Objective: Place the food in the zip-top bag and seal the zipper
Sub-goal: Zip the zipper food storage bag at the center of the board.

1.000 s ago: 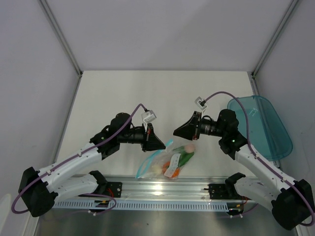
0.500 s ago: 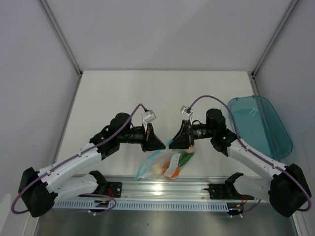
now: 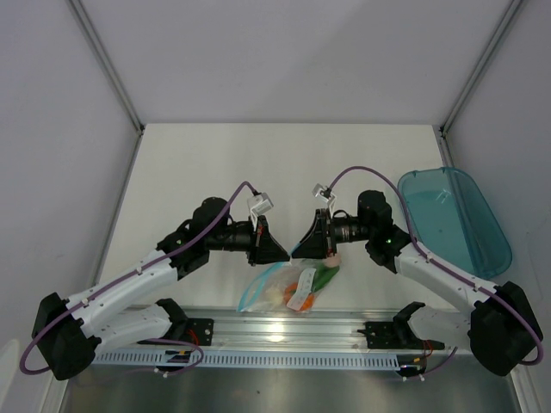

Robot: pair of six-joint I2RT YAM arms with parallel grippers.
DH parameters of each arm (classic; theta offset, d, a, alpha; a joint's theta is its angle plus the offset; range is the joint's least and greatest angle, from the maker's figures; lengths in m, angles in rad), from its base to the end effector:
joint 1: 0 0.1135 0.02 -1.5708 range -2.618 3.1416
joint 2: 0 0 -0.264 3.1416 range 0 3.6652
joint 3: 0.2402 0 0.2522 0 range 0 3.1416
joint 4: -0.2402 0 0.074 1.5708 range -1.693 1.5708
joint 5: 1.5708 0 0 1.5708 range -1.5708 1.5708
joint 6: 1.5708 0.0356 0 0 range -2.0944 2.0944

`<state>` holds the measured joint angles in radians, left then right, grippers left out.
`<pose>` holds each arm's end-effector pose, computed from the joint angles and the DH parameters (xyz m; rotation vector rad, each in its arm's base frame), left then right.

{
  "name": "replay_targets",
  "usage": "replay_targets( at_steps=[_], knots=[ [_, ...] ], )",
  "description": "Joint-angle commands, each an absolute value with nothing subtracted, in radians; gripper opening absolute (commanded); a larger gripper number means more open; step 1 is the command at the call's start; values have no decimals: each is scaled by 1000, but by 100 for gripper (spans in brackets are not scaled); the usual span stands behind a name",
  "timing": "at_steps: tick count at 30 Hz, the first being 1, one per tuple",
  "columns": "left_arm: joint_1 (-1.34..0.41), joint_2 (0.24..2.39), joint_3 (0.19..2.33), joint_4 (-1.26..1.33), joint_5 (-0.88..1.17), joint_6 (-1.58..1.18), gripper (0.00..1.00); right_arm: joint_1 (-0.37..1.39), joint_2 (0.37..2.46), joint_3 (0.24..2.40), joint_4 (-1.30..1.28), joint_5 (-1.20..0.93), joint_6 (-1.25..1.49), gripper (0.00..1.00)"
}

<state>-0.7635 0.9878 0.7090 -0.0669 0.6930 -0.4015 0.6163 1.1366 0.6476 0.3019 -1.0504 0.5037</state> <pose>0.1447 -0.1700 0.2898 0.8781 1.9173 -1.4065 0.1808 0.1659 0.2738 -0.9653 1.7508 1.6781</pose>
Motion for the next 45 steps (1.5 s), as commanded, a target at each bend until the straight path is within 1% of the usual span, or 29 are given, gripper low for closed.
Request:
replay_targets(
  at_steps=[1,4,6,7,10,16,21,25,33,45],
  knots=[
    [-762,974,706,-28,721,-399,1,620,1124,687,360,-1032,502,22],
    [-762,976,704,-23,723,-400,1,620,1131,684,376,-1034,514,18],
    [-762,977,704,-23,724,-403,1,621,1134,680,382,-1032,523,5],
    [-762,977,703,-21,726,-403,1,621,1135,680,382,-1023,522,0],
    [-761,977,703,-21,724,-402,1,627,1132,680,376,-1019,520,0],
    [-756,968,700,-35,721,-402,1,620,1080,696,224,-848,422,0],
    [-753,962,695,-54,715,-399,0,555,1037,672,239,-778,449,0],
    [-753,951,695,-71,709,-397,1,482,990,646,271,-805,479,0],
    [-752,914,692,-132,696,-390,1,333,940,650,229,-899,477,0],
    [-752,813,666,-265,608,-391,1,284,923,624,227,-904,495,0]
  ],
)
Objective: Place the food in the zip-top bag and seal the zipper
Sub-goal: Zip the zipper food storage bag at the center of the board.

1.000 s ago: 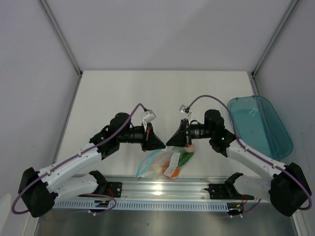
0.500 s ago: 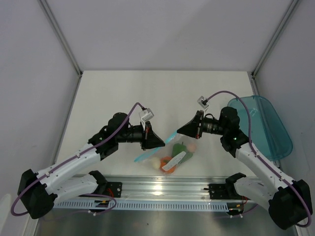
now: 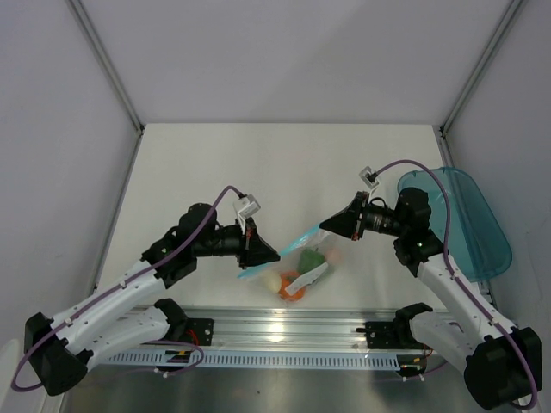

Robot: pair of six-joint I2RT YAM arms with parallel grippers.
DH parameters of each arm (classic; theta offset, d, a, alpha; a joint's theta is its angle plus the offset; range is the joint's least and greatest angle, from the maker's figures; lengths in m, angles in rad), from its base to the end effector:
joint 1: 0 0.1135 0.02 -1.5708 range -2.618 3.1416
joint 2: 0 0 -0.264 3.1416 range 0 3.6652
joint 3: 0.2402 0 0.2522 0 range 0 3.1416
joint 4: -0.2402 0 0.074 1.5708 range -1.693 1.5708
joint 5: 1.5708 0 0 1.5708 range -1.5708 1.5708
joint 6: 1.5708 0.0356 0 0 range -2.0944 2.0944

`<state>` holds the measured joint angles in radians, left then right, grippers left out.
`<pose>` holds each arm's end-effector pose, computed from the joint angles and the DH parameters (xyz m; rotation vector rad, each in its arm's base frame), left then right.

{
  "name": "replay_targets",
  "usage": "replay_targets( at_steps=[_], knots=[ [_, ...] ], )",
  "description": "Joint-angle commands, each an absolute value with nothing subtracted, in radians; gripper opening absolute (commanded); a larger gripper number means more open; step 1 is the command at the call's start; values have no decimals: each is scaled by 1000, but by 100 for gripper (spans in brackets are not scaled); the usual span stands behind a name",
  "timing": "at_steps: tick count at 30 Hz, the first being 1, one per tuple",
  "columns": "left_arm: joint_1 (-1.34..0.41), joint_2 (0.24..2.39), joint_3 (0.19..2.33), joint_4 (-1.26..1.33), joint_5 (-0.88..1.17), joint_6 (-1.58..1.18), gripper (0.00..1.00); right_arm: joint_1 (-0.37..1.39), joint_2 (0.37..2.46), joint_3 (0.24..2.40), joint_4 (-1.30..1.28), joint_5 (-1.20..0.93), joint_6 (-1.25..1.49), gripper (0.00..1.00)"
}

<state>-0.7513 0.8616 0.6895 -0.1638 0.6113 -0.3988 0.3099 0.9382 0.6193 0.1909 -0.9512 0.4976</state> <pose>0.1301 -0.1495 0.2970 0.8053 1.9224 -1.3240 0.1904 0.0914 0.2945 -0.6020 1.7490 1.3802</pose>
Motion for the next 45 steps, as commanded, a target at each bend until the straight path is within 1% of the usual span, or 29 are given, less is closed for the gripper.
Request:
replay_targets(
  at_steps=[1,9,23,38,45],
  knots=[
    [-752,802,663,-270,597,-396,1,284,928,626,227,-904,495,0],
    [-752,692,630,-350,542,-420,1,279,940,614,235,-877,502,0],
    [-752,558,569,-454,436,-488,0,255,943,565,279,-841,538,0],
    [-752,492,604,-621,374,-610,0,253,951,561,284,-844,537,0],
    [-752,482,623,-657,354,-638,1,255,954,561,284,-859,535,0]
  ],
)
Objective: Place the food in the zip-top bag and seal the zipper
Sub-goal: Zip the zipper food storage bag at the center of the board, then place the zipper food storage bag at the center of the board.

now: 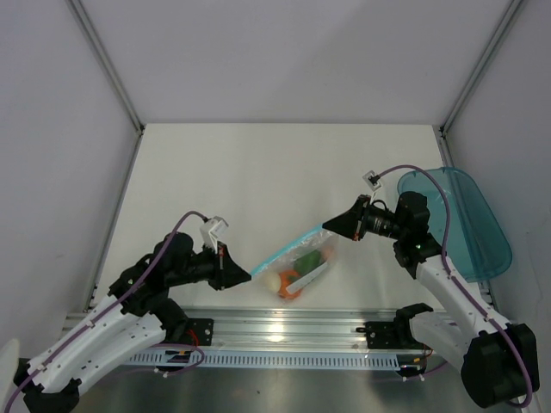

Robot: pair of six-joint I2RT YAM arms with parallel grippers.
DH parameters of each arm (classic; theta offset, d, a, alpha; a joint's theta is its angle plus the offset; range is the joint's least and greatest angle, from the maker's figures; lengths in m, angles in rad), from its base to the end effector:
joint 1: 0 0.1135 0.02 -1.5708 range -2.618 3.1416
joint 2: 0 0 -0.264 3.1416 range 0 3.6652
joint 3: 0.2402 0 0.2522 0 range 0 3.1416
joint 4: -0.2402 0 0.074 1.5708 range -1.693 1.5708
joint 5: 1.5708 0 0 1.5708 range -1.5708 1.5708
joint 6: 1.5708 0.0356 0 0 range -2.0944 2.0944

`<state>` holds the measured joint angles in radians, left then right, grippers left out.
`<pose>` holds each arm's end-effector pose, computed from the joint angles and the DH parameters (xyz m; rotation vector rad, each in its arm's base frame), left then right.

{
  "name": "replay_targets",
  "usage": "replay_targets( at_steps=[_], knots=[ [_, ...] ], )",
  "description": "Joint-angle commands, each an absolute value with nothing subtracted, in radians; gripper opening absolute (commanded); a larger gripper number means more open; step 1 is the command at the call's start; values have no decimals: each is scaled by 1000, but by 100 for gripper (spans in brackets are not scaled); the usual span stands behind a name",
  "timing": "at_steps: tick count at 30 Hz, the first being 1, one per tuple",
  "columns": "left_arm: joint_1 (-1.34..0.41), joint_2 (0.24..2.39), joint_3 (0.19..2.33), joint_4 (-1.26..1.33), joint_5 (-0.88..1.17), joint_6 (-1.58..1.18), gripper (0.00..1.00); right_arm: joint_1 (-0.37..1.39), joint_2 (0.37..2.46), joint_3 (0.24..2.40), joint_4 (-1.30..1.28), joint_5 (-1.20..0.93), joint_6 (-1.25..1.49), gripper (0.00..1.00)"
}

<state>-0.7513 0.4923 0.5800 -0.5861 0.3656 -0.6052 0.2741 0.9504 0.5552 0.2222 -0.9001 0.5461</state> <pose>0.0792 -0.0914 0.2682 0.4111 2.2276 -1.1637 0.1950 0.0838 0.2728 -0.4654 1.8250 1.3579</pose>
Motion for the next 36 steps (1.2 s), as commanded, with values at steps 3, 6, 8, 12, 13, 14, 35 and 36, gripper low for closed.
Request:
replay_targets(
  at_steps=[3,6,8,12,13,14,35,36],
  knots=[
    [-752,495,624,-635,350,-640,15,270,962,568,279,-865,526,0],
    [-752,525,635,-606,345,-629,35,305,979,584,258,-858,508,0],
    [-752,546,647,-583,315,-617,50,325,997,594,255,-839,503,0],
    [-752,609,731,-617,134,-594,99,345,1045,614,242,-821,503,0],
    [-753,609,761,-626,86,-588,100,348,1063,618,238,-810,503,0],
    [-753,604,787,-627,4,-586,99,353,1071,624,235,-805,502,0],
    [-753,491,776,-595,-74,-572,99,247,1724,1202,12,-629,474,0],
    [-753,488,772,-595,-68,-580,99,247,1750,1225,9,-621,474,0]
  ],
)
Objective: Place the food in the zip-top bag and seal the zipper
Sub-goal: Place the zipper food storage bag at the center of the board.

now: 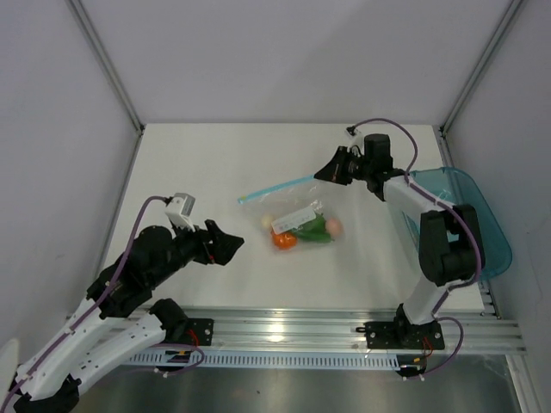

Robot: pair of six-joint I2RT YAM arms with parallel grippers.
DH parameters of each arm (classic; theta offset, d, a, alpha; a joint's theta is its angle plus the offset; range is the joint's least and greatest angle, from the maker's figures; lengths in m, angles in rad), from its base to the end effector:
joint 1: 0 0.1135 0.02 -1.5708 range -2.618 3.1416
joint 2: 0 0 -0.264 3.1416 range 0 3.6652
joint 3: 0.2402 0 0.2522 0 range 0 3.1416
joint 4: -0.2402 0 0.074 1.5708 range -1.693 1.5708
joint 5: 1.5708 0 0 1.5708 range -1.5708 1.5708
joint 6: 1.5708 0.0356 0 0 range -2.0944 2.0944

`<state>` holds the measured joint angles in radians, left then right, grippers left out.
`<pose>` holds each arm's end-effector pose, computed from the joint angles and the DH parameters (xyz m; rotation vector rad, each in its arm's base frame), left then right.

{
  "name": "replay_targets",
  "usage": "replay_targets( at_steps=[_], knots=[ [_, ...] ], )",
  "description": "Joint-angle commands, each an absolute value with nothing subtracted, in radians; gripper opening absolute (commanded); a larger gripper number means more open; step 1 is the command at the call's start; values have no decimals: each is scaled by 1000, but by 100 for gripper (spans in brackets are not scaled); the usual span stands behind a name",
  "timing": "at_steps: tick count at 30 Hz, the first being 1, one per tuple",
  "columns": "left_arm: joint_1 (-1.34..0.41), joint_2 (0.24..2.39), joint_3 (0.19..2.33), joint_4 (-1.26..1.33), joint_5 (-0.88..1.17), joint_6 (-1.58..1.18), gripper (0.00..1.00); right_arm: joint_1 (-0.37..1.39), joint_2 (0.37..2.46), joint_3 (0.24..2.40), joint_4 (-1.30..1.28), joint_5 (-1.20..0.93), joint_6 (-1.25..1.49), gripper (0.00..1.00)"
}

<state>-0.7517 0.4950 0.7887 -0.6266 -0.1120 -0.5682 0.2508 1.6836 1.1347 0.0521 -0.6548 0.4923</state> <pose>0.0817 -0.0710 0.3315 0.1026 1.9780 -0.7767 0.3626 0.1153 0.2505 -0.1691 2.1424 1.1219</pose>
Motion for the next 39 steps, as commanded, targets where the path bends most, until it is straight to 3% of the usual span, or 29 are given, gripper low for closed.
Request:
replay_targets(
  at_steps=[1,6,15,18,19,27,28,29,39],
  knots=[
    [-753,486,764,-594,-64,-583,100,247,1802,1251,-8,-602,474,0],
    [-753,476,752,-592,-40,-591,100,245,1954,1426,-123,-555,469,0],
    [-753,448,724,-597,-17,-612,100,227,2106,1522,-184,-476,459,4],
    [-753,442,712,-588,-8,-618,99,227,2111,1522,-193,-469,442,20],
    [-753,442,709,-584,0,-618,100,226,2111,1522,-193,-471,431,32],
    [-753,460,709,-552,84,-634,100,222,2083,1572,-267,-417,377,67],
    [-753,462,710,-557,92,-637,100,222,2066,1583,-299,-388,368,85],
    [-753,462,709,-558,97,-638,100,222,2057,1601,-316,-370,351,96],
    [-753,449,692,-552,91,-664,100,224,1761,1524,-549,-92,308,99]
  ],
)
